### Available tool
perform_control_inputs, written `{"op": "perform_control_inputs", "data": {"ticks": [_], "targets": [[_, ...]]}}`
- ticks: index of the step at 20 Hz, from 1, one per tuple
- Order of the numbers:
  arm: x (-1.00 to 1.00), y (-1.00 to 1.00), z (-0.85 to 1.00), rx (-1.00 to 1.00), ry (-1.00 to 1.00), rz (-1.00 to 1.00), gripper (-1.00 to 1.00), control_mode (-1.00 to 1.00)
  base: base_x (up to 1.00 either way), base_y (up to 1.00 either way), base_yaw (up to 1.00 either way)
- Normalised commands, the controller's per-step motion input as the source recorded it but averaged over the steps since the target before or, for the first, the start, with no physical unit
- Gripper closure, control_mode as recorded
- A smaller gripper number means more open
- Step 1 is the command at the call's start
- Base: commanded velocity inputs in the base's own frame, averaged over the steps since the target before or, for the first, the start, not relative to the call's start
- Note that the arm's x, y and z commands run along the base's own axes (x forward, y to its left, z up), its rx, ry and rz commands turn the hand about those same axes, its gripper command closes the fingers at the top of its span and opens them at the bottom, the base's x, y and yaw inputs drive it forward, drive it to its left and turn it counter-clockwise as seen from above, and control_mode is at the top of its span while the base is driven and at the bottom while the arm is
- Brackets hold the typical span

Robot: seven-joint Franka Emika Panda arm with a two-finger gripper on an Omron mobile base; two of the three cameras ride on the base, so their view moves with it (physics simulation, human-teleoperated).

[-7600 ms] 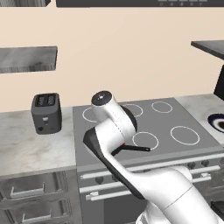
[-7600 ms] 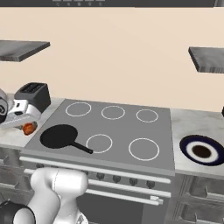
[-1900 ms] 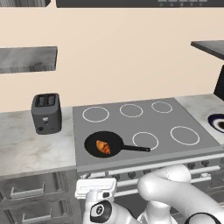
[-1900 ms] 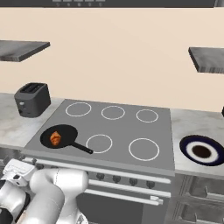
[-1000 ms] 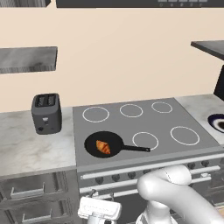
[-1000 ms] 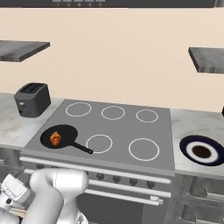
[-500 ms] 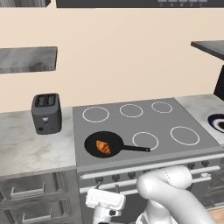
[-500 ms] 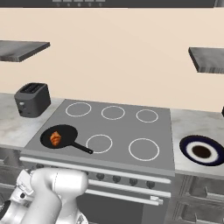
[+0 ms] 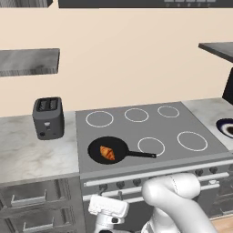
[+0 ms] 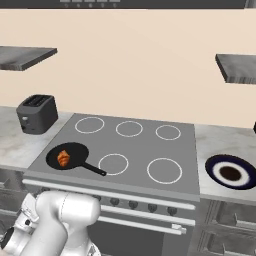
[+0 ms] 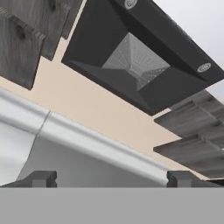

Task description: Pick the croissant and place it on the pan. Then turn on the stove to warm the croissant.

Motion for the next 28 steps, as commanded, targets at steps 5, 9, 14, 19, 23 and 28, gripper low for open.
{"op": "perform_control_inputs", "data": {"ticks": [5,9,14,19,23,28], "targets": [[-0.04,0.24,-0.16,0.0,0.0,0.02,-1.0,-1.0,0.0,0.0,0.0],[0.03,0.03,-0.21,0.0,0.0,0.03,-1.0,-1.0,0.0,0.0,0.0],[0.33,-0.09,-0.04,0.0,-0.02,0.01,-1.0,-1.0,0.0,0.0,0.0],[0.46,-0.05,-0.18,0.0,0.0,0.07,-1.0,-1.0,0.0,0.0,0.0],[0.22,0.0,-0.56,0.01,0.06,0.17,-1.0,-1.0,0.0,0.0,0.0],[0.0,-0.08,-0.57,0.15,0.17,0.22,-1.0,-1.0,0.0,0.0,0.0]]}}
